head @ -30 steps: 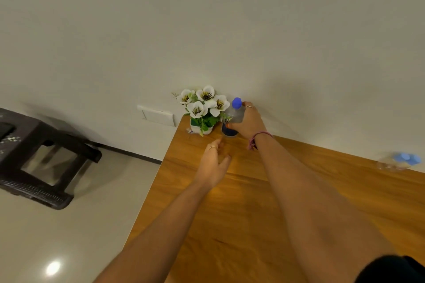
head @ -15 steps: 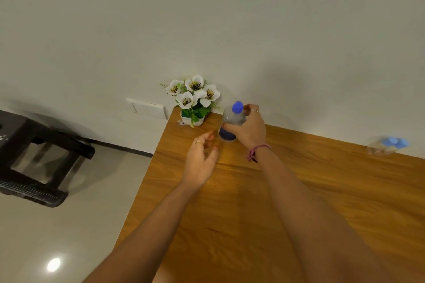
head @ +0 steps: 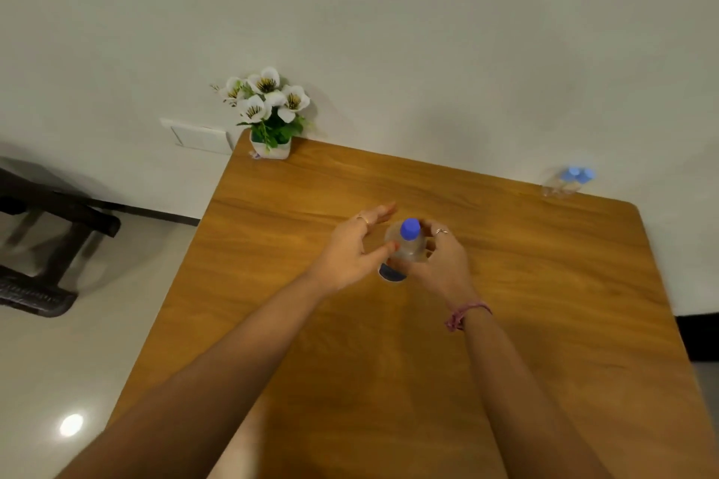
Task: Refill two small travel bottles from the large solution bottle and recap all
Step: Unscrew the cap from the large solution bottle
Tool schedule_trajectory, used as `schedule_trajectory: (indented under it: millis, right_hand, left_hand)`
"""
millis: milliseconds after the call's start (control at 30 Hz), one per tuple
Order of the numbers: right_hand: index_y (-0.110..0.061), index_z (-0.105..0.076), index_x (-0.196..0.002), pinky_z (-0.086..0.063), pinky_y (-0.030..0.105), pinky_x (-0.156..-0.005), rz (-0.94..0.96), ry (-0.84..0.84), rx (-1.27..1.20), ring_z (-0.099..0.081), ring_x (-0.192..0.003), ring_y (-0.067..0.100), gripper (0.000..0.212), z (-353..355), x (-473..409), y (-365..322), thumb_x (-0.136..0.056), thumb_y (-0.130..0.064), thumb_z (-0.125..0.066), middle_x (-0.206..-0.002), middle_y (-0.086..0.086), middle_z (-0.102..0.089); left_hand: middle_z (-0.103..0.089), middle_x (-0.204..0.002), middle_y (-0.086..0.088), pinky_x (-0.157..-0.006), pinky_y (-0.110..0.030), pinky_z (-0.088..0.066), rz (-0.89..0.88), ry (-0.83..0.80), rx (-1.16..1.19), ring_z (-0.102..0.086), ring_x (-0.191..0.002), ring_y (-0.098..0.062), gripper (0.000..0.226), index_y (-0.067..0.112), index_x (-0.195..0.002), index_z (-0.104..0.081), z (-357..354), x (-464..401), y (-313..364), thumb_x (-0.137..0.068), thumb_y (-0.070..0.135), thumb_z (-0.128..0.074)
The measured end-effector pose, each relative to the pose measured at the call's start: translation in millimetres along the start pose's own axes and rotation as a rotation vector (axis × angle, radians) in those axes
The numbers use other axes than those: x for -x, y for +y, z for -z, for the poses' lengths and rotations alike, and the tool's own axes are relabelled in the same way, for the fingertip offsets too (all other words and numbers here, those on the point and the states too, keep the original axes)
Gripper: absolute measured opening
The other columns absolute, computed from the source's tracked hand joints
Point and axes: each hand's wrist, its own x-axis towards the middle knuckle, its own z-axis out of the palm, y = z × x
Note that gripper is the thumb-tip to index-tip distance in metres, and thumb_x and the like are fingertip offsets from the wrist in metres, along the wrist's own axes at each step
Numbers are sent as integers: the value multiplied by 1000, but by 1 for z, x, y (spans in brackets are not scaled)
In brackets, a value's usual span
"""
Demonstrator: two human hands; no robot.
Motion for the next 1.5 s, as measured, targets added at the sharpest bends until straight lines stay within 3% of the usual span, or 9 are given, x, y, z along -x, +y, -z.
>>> schedule_trajectory:
  millis: [267, 633, 800, 967, 1100, 1200, 1300, 1400, 1500]
  right_hand:
    - [-32, -50, -120, -52, 30, -87, 2, 21, -45, -57, -104, 7, 69, 43, 55, 36, -60, -35, -83, -121, -9, -55]
    - [-18, -53, -122, -50, 21, -80, -40, -16, -60, -53, -101, 6, 69, 75, 81, 64, -61, -24, -83, -118, -7, -52]
    - [-18, -52, -122, -51, 22, -81, -38, -5, -75, -54, -102, 6, 71, 75, 89, 72, -59, -26, -83, -120, -7, -52]
    - [-18, -50, -124, -51, 32, -87, -12, -7, -23, -54, -106, 11, 74, 77, 89, 71, -58, -30, -82, -122, -7, -50]
    - [-19, -50, -124, -49, 27, -85, 13, -7, 10, -50, -101, 7, 72, 77, 90, 73, -60, -32, -82, -117, -10, -48]
    - [-18, -51, -122, -49, 26, -84, 35, -20, 5, -53, -99, 7, 70, 79, 89, 73, -60, -30, -83, -116, -8, -51]
    - [-20, -53, -117, -52, 34, -84, 41, -27, 19, -56, -98, 11, 67, 79, 89, 74, -59, -32, -82, -114, -5, -53]
    - [-19, -51, -121, -52, 33, -84, 32, -24, 40, -56, -100, 11, 71, 78, 87, 75, -58, -34, -82, -118, -6, -52]
    - [-15, -47, -128, -50, 31, -86, 26, -28, 52, -54, -103, 10, 80, 78, 87, 76, -59, -33, -84, -125, -4, -50]
  left_hand:
    - [-51, -141, -3, -110, -33, -38, -137, -192, -194, -48, -130, -16, 59, 12, -140, -43, -62, 15, 34, -86, 13, -68]
    - [-61, -119, -5, -88, 1, -36, -214, -108, -288, -59, -107, -14, 34, 1, -120, -63, -111, 30, 52, -87, 6, -66]
    - [-59, -96, 5, -82, -23, -51, -118, 18, -244, -60, -91, -12, 29, 5, -102, -69, -125, 33, 56, -76, 15, -78]
    - [-49, -91, 3, -68, -13, -40, -14, 87, -271, -49, -81, -10, 41, 14, -91, -54, -137, 30, 59, -67, 28, -84]
    - [-45, -120, 5, -91, -19, -44, -87, -60, -192, -49, -111, -11, 71, 13, -129, -49, -131, 33, 56, -68, 26, -84]
    - [-51, -129, -4, -102, -18, -39, -240, -174, -281, -49, -122, -14, 54, 7, -134, -50, -124, 33, 52, -84, 6, -68]
    - [-60, -119, -7, -96, -3, -35, -296, -127, -317, -53, -110, -6, 41, 1, -122, -61, -126, 32, 48, -83, -11, -58]
    - [-55, -98, 15, -89, -12, -47, -192, 23, -212, -55, -89, 4, 37, 4, -114, -68, -134, 34, 47, -78, -4, -69]
    - [-49, -87, 16, -79, -17, -53, -82, 128, -142, -56, -82, 3, 39, 5, -106, -69, -140, 35, 54, -70, 11, -83]
